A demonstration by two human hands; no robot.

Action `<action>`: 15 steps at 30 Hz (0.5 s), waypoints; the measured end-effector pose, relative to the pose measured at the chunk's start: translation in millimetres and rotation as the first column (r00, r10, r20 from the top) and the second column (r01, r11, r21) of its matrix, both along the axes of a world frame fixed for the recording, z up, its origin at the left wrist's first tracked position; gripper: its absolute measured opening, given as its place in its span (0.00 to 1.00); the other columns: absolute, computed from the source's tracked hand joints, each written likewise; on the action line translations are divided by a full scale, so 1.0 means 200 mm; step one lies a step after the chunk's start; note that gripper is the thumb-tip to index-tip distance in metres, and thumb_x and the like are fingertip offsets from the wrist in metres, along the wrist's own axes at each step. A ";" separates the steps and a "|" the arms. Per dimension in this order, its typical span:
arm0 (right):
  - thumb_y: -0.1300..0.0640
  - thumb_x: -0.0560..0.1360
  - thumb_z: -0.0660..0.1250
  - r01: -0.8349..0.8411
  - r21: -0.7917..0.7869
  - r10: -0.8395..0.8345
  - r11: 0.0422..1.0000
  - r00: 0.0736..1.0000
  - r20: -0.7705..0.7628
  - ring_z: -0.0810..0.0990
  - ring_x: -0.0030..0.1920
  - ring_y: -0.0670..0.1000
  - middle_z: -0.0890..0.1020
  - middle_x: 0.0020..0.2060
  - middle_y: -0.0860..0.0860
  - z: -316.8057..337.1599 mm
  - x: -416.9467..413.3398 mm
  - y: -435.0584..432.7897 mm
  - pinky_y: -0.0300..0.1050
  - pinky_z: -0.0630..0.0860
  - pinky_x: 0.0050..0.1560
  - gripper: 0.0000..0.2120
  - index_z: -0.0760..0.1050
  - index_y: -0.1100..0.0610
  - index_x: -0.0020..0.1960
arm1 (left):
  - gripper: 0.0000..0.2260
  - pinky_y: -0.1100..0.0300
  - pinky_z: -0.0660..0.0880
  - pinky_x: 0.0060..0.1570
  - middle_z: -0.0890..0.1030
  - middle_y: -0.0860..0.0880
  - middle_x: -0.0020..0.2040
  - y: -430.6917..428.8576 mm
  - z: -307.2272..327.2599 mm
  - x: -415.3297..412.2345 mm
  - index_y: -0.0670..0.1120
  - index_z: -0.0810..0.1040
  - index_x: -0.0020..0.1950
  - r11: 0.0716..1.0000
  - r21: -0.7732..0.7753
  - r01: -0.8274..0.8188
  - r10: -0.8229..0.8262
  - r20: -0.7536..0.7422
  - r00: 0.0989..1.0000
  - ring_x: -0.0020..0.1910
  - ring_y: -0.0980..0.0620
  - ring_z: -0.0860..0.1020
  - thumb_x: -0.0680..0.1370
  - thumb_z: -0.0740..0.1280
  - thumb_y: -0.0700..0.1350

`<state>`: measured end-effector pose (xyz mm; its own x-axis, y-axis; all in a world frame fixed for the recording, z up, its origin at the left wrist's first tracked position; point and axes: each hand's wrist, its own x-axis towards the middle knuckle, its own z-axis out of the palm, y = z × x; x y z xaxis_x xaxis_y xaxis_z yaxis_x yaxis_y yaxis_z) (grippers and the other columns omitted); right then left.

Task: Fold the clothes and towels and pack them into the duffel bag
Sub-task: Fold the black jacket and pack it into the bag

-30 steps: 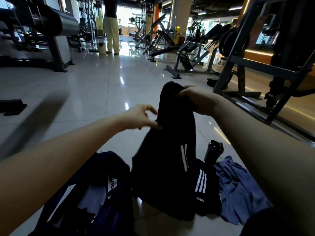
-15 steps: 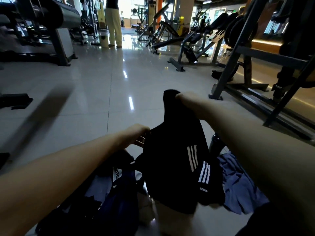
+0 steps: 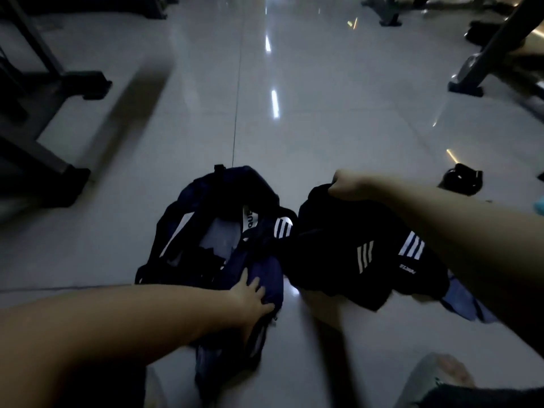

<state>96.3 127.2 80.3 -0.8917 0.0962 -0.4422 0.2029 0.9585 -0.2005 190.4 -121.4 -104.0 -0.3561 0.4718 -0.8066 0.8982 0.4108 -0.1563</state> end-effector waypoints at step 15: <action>0.59 0.79 0.62 0.038 -0.119 -0.047 0.992 0.996 -0.071 0.74 0.36 0.55 0.77 0.37 0.58 -0.05 -0.27 -0.08 0.43 0.66 0.35 0.09 0.76 0.63 0.44 | 0.32 0.31 0.43 0.76 0.58 0.36 0.80 -0.29 -0.07 -0.70 0.47 0.49 0.84 0.951 -0.226 0.213 -0.302 -0.512 0.804 0.79 0.33 0.55 0.84 0.57 0.56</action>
<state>42.2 110.6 71.2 -0.9185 0.0856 -0.3860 0.2231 0.9182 -0.3274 49.7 -179.0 -118.9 -0.6335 0.4974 -0.5927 0.7231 0.1080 -0.6822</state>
